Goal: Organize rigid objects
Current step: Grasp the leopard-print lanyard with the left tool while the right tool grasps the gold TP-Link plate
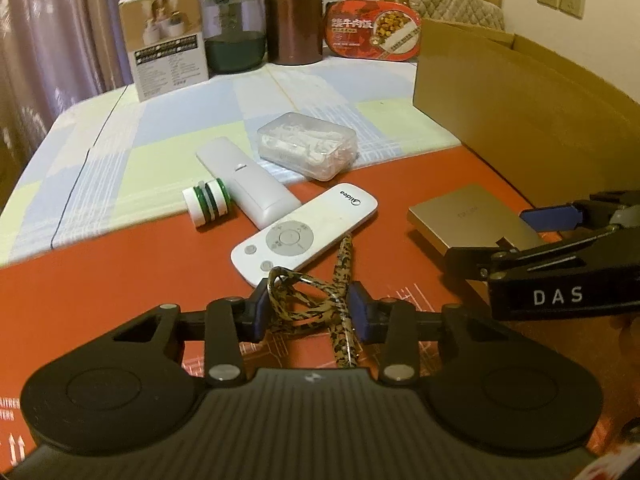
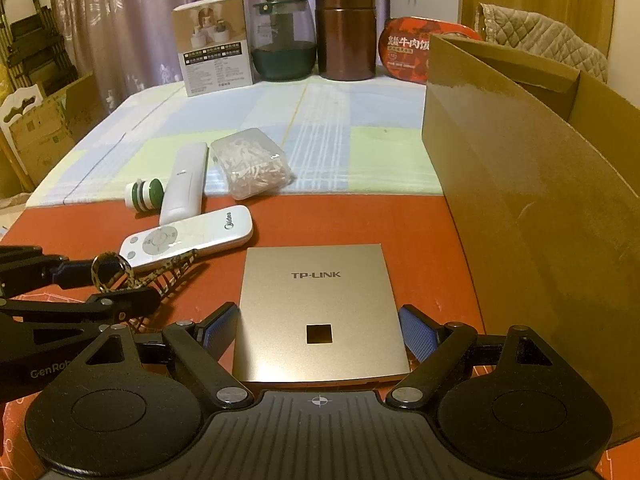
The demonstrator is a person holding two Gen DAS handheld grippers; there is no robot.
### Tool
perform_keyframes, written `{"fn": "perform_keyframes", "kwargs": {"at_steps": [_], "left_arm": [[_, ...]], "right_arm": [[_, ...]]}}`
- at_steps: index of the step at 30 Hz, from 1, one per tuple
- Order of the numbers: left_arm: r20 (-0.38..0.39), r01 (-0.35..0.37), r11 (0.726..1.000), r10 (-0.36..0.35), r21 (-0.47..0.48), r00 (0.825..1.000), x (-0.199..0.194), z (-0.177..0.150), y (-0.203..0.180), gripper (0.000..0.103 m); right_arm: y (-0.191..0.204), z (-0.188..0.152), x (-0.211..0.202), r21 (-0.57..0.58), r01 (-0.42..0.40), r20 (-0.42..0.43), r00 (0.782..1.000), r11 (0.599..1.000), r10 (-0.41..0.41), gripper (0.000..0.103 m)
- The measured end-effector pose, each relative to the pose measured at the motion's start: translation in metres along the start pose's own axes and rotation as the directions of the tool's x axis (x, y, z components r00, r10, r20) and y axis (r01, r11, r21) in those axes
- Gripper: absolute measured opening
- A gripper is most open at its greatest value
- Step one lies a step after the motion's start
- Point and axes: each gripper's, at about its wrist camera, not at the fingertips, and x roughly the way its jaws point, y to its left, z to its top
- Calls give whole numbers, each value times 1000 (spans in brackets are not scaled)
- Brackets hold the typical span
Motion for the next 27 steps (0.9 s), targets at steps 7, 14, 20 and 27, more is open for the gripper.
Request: {"fn": "perform_keyframes", "kwargs": {"at_steps": [7, 14, 20, 27], "left_arm": [[-15, -8, 999, 7, -54, 1000, -13, -2, 1, 32], [30, -22, 995, 25, -102, 999, -40, 3, 2, 32], [81, -50, 984, 65, -168, 995, -75, 13, 0, 32], [124, -50, 975, 79, -218, 989, -118, 26, -12, 32]], "right_arm": [[3, 9, -15, 13, -19, 51, 999, 1000, 18, 83], [4, 17, -39, 26, -28, 104, 994, 999, 25, 83], [5, 19, -66, 21, -38, 140, 990, 999, 34, 83], [4, 25, -113, 35, -59, 187, 981, 998, 51, 83]]}}
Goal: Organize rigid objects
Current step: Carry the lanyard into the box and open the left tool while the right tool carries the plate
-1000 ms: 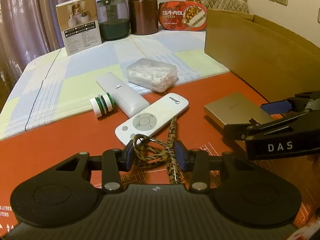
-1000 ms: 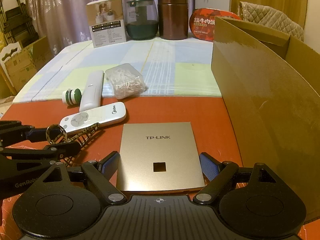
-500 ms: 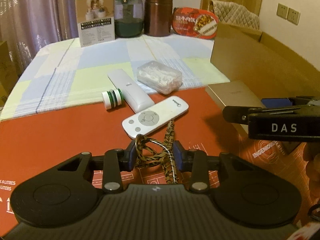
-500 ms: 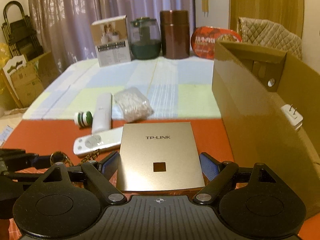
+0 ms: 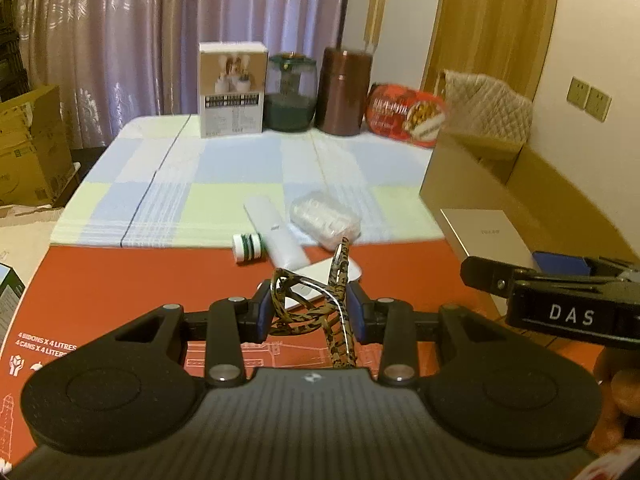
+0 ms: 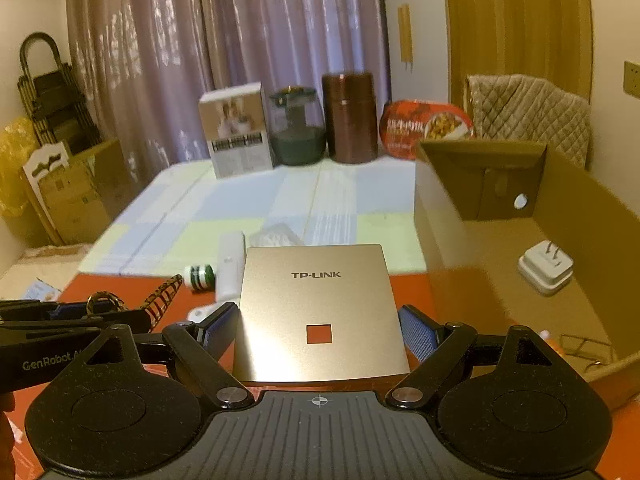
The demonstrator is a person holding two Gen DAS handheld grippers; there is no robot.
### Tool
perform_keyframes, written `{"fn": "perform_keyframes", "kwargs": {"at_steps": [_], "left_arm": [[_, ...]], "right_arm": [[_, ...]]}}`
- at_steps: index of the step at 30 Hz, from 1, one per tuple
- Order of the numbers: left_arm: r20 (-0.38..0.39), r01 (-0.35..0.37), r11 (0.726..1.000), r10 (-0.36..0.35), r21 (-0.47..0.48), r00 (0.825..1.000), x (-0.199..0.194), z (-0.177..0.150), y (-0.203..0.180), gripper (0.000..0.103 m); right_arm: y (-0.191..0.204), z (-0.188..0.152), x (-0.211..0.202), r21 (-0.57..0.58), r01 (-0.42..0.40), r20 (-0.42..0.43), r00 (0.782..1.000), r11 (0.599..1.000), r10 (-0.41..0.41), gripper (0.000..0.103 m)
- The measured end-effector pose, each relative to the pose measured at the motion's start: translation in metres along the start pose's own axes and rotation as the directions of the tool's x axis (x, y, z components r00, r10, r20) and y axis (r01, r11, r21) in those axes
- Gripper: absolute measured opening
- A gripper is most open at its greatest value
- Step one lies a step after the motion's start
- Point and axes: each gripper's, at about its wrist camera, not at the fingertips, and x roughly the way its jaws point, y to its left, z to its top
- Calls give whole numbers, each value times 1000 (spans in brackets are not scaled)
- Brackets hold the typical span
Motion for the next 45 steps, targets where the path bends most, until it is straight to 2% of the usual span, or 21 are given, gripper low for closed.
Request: {"fn": "perform_keyframes", "kwargs": {"at_steps": [10, 19, 31, 45], "left_arm": [[56, 22, 1000, -22, 7, 998, -44, 21, -33, 32], [81, 69, 997, -72, 42, 994, -61, 38, -71, 32], [67, 154, 982, -162, 104, 985, -49, 56, -126, 32], [23, 217, 958, -225, 185, 974, -21, 63, -188, 32]], "right_arm": [[-11, 29, -60, 20, 20, 52, 998, 1000, -21, 83], [-37, 43, -93, 13, 72, 73, 995, 997, -72, 83], [-91, 42, -108, -5, 172, 78, 982, 985, -171, 83], [-147, 38, -112, 32, 211, 46, 976, 977, -212, 83]]}}
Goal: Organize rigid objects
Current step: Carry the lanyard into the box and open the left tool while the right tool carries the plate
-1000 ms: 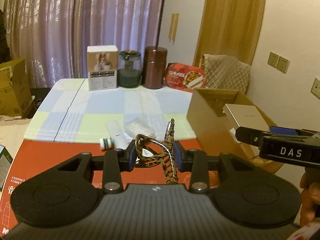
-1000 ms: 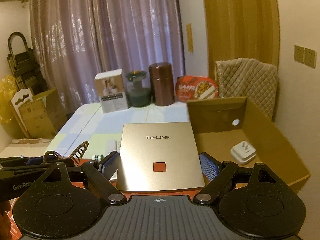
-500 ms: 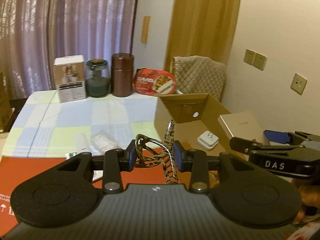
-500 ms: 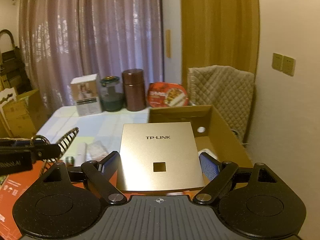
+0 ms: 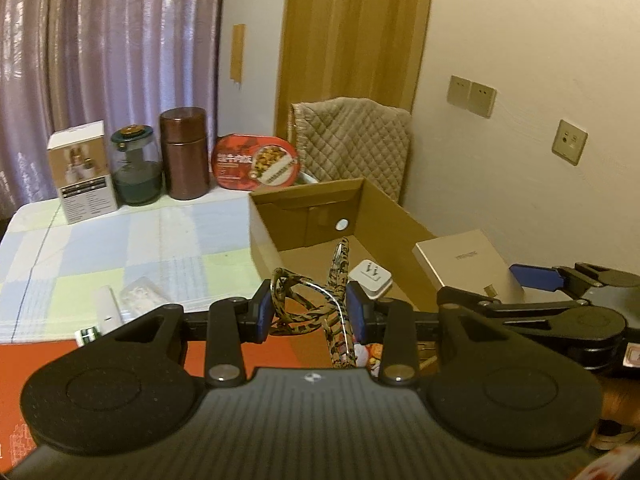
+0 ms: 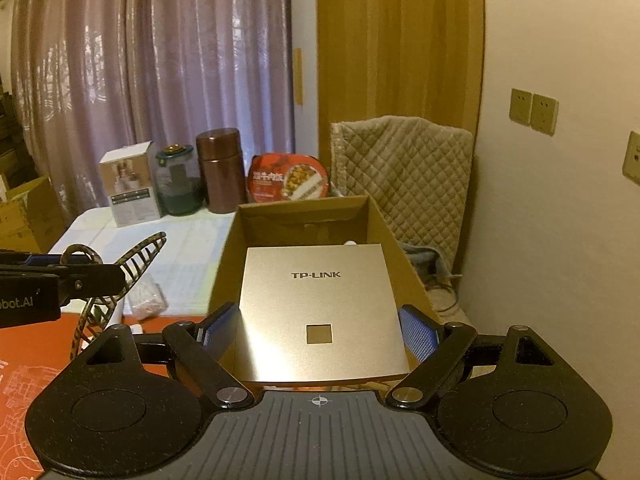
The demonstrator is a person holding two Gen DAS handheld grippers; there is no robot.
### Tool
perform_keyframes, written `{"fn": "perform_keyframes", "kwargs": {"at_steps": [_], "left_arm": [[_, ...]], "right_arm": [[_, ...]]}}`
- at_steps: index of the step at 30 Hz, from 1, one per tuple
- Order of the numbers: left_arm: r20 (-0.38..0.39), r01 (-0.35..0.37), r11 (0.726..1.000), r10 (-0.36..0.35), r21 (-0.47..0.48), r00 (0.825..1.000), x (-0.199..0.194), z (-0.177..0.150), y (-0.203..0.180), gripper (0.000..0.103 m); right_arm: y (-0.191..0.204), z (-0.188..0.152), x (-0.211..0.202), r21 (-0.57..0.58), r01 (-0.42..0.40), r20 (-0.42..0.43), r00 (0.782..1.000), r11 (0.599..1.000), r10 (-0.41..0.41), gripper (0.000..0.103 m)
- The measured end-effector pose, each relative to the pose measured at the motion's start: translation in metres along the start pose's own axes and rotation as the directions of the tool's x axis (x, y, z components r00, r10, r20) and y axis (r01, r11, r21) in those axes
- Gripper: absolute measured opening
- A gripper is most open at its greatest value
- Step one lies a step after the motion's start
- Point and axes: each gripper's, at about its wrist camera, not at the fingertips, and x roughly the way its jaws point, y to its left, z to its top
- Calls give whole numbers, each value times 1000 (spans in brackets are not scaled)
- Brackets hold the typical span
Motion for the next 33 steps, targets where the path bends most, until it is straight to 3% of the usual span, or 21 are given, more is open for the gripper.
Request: {"fn": "perform_keyframes", "kwargs": {"at_steps": [19, 33], "left_arm": [[-97, 60, 997, -54, 52, 994, 75, 8, -27, 32], [-153, 75, 996, -67, 47, 986, 113, -3, -35, 32]], "right_arm": [[-64, 8, 41, 84, 19, -68, 998, 996, -14, 83], [-79, -5, 58, 105, 18, -114, 993, 994, -6, 83]]}}
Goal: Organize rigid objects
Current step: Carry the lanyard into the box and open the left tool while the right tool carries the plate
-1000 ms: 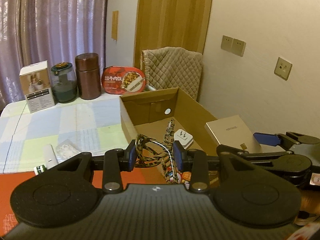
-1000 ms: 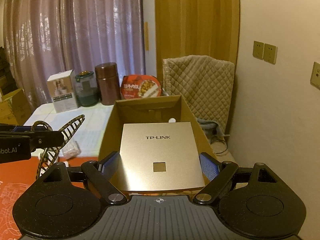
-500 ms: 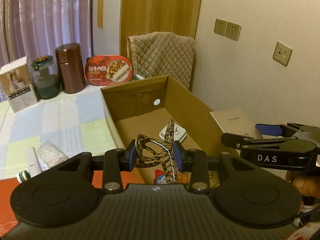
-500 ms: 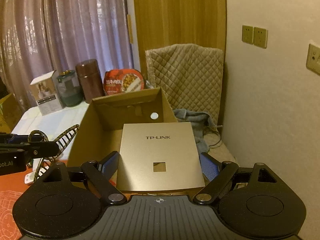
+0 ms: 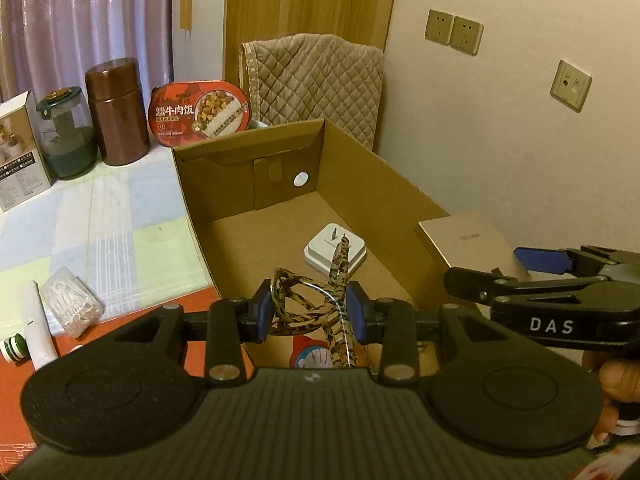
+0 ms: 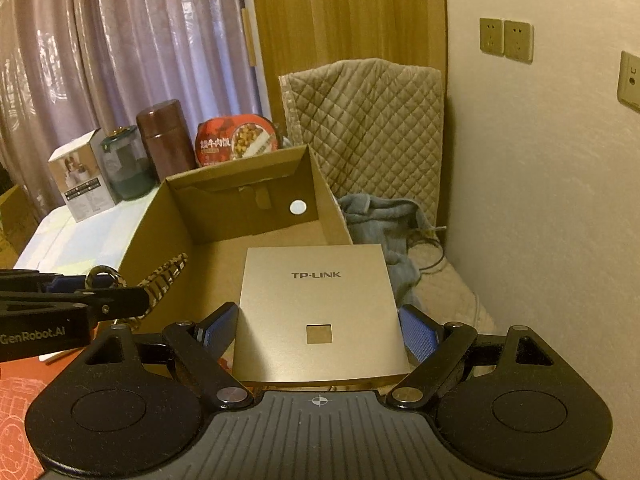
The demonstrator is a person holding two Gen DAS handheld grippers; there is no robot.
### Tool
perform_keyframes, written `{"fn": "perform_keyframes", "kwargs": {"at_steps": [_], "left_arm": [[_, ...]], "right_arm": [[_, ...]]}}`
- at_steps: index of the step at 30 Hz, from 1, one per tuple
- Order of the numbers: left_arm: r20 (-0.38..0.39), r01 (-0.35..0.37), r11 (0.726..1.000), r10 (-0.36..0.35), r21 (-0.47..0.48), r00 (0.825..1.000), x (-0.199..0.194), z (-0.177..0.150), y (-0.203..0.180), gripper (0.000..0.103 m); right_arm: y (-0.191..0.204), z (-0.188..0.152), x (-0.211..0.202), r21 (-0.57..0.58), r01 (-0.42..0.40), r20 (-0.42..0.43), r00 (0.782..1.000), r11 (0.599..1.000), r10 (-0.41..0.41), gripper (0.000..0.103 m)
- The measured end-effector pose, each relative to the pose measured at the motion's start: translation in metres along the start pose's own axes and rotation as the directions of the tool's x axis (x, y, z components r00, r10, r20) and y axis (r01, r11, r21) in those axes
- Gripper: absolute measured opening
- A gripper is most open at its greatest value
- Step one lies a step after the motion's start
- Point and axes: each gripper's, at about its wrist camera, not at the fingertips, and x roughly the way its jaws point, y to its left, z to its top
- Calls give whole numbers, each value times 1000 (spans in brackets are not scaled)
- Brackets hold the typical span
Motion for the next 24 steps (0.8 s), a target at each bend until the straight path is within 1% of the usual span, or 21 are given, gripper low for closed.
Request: {"fn": "perform_keyframes", "kwargs": {"at_steps": [7, 13, 16, 24], "left_arm": [[-11, -13, 1000, 13, 1, 1000, 7, 0, 1, 33], [-1, 10, 1000, -10, 1, 1000, 9, 1, 1, 33], [8, -5, 1000, 5, 19, 1000, 6, 3, 0, 35], [31, -30, 1000, 30, -9, 999, -7, 3, 11, 35]], "right_arm": [[1, -1, 3, -5, -4, -5, 1000, 1000, 4, 83], [2, -1, 3, -2, -6, -3, 1000, 1000, 6, 83], [2, -1, 2, -2, -5, -2, 1000, 1000, 5, 83], [10, 0, 1, -7, -15, 0, 1000, 1000, 15, 83]]}}
